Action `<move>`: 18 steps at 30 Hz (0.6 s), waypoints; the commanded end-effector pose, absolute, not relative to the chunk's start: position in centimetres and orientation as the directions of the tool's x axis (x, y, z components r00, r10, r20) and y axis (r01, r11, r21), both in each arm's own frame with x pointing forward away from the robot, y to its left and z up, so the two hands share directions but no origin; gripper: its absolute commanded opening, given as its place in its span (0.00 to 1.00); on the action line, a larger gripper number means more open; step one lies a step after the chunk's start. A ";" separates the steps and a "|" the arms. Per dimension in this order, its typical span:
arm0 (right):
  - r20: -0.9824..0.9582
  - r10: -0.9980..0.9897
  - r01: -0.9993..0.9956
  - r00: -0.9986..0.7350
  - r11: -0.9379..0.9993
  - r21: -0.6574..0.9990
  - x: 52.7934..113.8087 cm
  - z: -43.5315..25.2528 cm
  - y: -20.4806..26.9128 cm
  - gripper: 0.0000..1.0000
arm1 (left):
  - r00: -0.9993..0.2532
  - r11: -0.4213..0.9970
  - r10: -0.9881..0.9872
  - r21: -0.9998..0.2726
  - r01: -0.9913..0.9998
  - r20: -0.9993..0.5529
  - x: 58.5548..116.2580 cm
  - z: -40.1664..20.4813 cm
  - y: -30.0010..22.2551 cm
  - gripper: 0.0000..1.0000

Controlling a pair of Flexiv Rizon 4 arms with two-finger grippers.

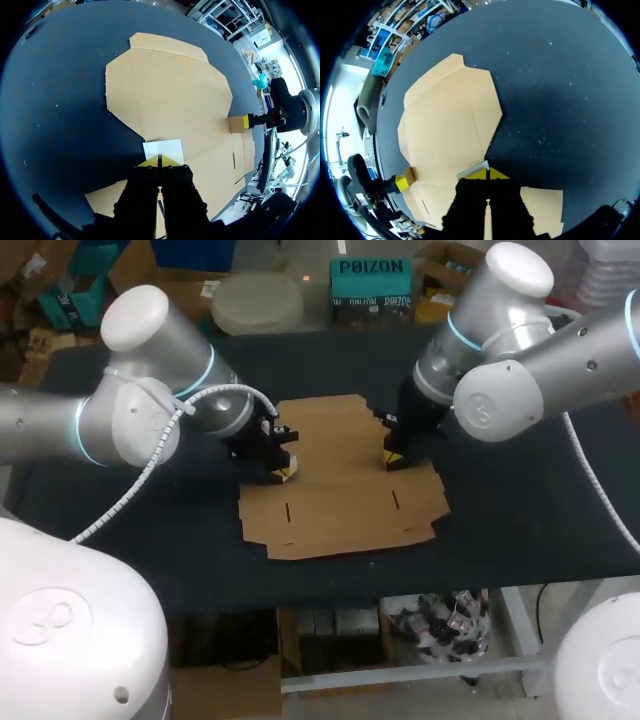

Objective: Assemble the packaging by folding the flat box into shape, placing the metal phone stand inside, and closing the box properly

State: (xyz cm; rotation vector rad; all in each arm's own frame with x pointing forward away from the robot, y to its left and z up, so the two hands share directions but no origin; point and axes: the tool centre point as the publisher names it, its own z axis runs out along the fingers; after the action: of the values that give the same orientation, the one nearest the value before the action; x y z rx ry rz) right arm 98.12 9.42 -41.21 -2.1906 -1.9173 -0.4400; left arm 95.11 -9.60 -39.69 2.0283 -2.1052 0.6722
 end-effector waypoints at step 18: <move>0.331 0.937 0.989 0.114 -0.138 0.050 98.1 -41.2 10.0 0.00 | -0.072 -0.005 -0.924 -0.200 -0.980 0.377 95.8 -40.8 -10.8 0.00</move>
State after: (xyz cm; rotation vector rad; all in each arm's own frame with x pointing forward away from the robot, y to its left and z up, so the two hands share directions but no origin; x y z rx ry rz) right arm 98.15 9.71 -41.26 -2.1965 -1.9286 -0.4320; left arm 95.36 -10.30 -40.40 2.0307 -2.1092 0.6430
